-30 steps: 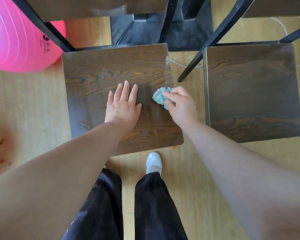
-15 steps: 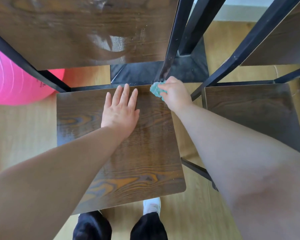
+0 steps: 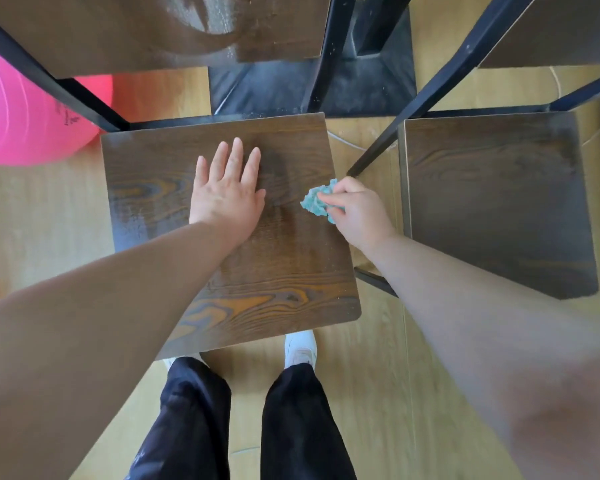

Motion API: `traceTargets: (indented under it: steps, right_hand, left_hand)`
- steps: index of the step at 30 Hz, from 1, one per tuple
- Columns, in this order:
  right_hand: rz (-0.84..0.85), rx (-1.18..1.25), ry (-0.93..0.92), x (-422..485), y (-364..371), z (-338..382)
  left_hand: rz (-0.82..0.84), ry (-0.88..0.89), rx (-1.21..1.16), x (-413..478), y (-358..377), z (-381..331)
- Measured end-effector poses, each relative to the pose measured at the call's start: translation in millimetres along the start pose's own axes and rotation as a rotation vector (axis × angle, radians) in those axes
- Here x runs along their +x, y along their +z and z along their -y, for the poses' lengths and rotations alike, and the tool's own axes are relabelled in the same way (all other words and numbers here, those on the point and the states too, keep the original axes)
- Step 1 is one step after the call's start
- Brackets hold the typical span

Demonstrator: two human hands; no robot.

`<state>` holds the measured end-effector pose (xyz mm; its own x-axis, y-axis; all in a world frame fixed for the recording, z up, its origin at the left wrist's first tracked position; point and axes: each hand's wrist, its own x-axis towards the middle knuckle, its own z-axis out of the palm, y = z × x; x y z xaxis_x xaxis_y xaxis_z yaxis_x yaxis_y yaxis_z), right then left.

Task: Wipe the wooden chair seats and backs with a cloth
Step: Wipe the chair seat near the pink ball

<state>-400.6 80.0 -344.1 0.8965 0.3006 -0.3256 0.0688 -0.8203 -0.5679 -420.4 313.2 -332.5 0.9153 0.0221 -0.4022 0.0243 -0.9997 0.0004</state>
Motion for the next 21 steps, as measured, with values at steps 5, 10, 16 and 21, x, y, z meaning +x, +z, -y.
traceTargets:
  steps: [5, 10, 16, 21]
  right_hand:
    - [0.015, -0.003, -0.077, -71.6, 20.9, -22.9]
    - [0.024, -0.022, -0.105, -131.3, 41.9, -40.5]
    - [0.021, -0.04, -0.106, -179.5, 53.0, -42.8]
    - [0.024, -0.059, -0.073, -190.3, 53.3, -36.5]
  left_hand:
    - [-0.002, -0.013, -0.006, -6.6, 11.3, -4.1]
    - [-0.006, 0.004, -0.007, -16.8, 18.9, -17.9]
    - [-0.005, 0.013, 0.0, -35.0, 27.4, -27.2]
    - [-0.006, 0.016, 0.015, -41.2, 28.2, -27.4]
